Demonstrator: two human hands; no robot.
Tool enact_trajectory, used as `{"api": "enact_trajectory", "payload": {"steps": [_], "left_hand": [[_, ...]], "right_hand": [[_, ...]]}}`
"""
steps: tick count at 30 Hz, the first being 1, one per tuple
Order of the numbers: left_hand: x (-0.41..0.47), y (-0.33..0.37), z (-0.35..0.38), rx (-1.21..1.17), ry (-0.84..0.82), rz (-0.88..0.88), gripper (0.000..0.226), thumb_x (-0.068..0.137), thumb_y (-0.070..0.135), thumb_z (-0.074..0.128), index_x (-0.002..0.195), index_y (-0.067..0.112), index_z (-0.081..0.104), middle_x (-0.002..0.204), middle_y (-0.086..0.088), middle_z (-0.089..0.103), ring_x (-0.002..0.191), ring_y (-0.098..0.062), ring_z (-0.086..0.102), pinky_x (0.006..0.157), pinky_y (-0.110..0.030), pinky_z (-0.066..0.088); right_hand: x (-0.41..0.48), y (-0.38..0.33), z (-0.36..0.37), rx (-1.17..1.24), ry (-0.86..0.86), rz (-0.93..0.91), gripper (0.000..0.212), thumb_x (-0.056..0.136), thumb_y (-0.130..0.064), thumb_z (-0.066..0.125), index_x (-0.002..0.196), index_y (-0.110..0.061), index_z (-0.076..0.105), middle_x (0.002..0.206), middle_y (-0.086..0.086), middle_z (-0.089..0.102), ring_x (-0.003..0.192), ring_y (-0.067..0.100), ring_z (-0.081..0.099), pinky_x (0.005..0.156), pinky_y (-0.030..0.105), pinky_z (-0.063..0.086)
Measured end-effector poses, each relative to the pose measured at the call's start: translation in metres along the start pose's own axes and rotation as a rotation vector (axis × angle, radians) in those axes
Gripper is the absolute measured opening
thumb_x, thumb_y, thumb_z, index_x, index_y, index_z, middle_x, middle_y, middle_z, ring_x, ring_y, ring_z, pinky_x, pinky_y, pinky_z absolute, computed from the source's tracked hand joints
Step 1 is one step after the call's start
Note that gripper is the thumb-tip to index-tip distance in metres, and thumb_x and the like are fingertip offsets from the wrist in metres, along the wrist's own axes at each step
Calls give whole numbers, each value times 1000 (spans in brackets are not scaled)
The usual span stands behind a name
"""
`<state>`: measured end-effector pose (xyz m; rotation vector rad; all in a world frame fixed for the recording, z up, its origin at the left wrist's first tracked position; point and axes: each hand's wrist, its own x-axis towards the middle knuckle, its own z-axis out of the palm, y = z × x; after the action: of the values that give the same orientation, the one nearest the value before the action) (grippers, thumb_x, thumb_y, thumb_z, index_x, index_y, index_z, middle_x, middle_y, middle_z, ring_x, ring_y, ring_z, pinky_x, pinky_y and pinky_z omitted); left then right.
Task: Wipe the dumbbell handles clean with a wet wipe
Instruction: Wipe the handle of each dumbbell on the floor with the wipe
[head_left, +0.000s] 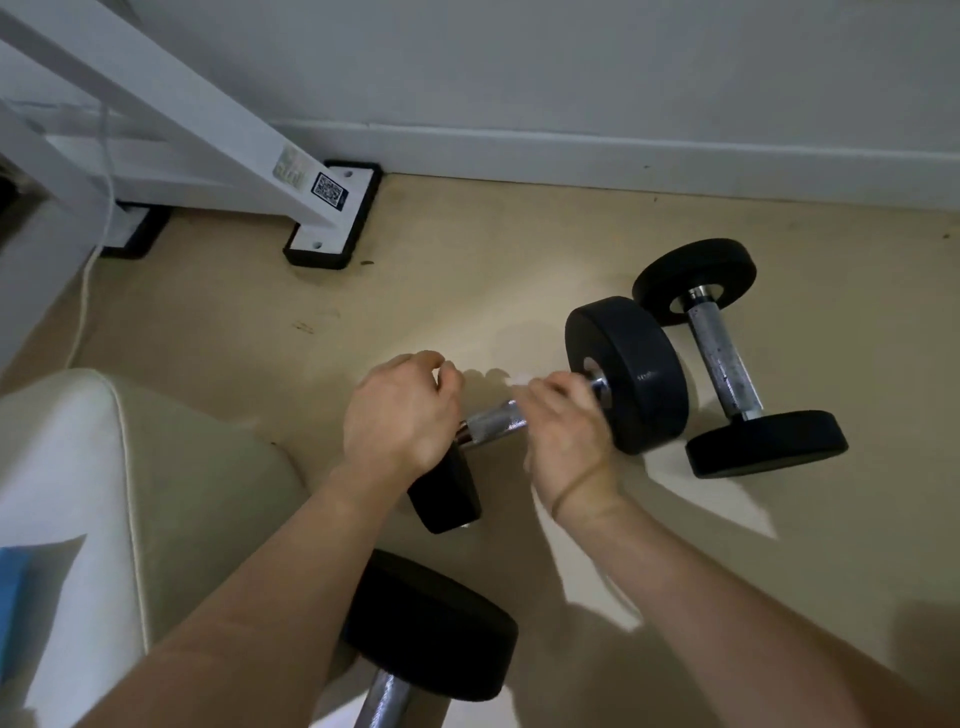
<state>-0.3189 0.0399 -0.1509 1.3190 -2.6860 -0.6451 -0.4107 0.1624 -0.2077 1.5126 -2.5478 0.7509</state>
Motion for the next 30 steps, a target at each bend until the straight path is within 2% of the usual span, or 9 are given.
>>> {"api": "enact_trajectory", "payload": {"steps": [2, 4, 8, 13, 17, 22, 25, 27, 30], "left_hand": [[7, 1, -4, -15, -35, -26, 32, 92, 34, 32, 71, 21, 52, 81, -6, 61, 79, -30, 53, 64, -34, 40], [17, 1, -9, -33, -96, -72, 33, 91, 34, 33, 70, 20, 54, 82, -9, 62, 79, -31, 52, 64, -34, 38], [44, -1, -16, -149, -179, -195, 41, 91, 33, 37, 56, 11, 44, 65, -12, 50, 72, -34, 47, 59, -33, 32], [60, -8, -14, -265, -117, -252, 38, 91, 29, 39, 67, 7, 59, 81, -18, 60, 82, -35, 55, 69, -33, 39], [51, -8, -11, -231, 69, -210, 29, 89, 27, 39, 83, 9, 61, 91, -13, 61, 88, -33, 55, 73, -36, 45], [43, -2, -16, -94, 303, -86, 27, 90, 25, 41, 72, 8, 51, 74, -12, 58, 70, -31, 53, 57, -36, 39], [31, -5, -21, 28, 285, -25, 27, 92, 26, 41, 69, 12, 46, 73, -9, 54, 71, -32, 54, 54, -32, 30], [14, -6, -17, 81, 208, 11, 27, 94, 33, 38, 85, 13, 53, 90, -7, 60, 83, -28, 55, 61, -34, 39], [-10, -9, -4, 145, 71, 87, 49, 95, 42, 31, 132, 12, 42, 138, -10, 47, 129, -26, 40, 104, -42, 36]], "right_hand": [[-7, -21, 4, -24, -50, -230, 33, 75, -2, 39, 85, -2, 71, 83, 6, 69, 93, 21, 41, 92, 29, 42], [2, -7, -1, 0, -56, -281, 37, 77, -5, 35, 87, -4, 71, 84, 4, 69, 92, 19, 41, 89, 30, 44], [21, 10, 2, 68, 85, 102, 31, 73, 6, 48, 93, -9, 68, 84, 0, 67, 85, 19, 46, 88, 19, 37], [21, -34, 7, 155, -108, -93, 21, 79, -3, 47, 83, -12, 66, 82, -1, 67, 70, 19, 50, 71, 21, 39], [25, 15, -5, 102, 98, 303, 32, 78, -9, 41, 91, -12, 70, 93, 8, 71, 77, 28, 63, 82, 22, 43], [16, -37, 19, 76, -63, -96, 29, 72, -6, 44, 85, -7, 70, 86, 5, 70, 71, 19, 56, 75, 22, 41], [33, -10, 10, -40, -27, -50, 23, 68, -2, 61, 87, -11, 71, 78, 0, 70, 66, 22, 54, 66, 28, 47], [36, 3, -1, -81, -69, 84, 25, 76, -7, 59, 98, -12, 71, 84, -1, 70, 74, 23, 51, 73, 34, 49], [23, -19, -4, -69, -132, -2, 29, 78, -19, 50, 98, -11, 69, 96, 1, 68, 85, 25, 52, 79, 39, 50]]}}
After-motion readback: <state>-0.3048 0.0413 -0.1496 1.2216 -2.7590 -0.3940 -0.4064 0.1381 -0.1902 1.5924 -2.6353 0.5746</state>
